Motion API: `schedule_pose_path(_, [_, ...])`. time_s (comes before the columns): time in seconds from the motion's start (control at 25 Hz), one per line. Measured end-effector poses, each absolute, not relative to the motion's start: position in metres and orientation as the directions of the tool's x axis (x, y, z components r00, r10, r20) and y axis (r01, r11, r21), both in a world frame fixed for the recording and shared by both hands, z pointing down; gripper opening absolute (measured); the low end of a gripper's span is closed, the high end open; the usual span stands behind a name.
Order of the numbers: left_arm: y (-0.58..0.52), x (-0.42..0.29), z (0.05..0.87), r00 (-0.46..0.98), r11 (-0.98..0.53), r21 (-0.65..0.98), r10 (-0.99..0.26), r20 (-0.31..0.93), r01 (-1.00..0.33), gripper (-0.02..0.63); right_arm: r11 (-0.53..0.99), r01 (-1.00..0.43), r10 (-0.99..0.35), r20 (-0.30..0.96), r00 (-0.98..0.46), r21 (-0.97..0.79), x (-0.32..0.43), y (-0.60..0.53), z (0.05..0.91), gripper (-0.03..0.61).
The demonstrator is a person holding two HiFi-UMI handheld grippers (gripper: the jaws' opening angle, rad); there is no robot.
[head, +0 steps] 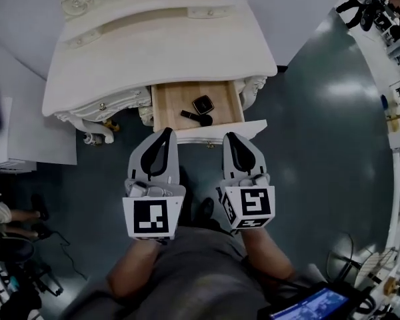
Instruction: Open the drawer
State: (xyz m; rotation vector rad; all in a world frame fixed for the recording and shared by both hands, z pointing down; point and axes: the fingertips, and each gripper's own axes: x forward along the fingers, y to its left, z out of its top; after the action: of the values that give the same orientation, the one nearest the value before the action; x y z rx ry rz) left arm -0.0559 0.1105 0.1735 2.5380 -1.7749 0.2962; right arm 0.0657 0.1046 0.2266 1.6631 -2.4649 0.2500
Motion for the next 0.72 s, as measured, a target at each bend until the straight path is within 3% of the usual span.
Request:
schedule_pose_path(0.24, [0.108,-0.049,0.149,0.326,-0.338,-0.097,-0.937,0.125,-0.936,0.015,0.386,-0.923,-0.918,0.111,-0.382,0.015,0.067,0.104,0.173,0.015])
schedule_pose_path(0.72, [0.099,-0.038,0.154,0.342,-0.358,-0.109,-0.929,0.141,-0.927,0.015,0.391,-0.92,-0.917,0.098,-0.387,0.022,0.071,0.098,0.173,0.012])
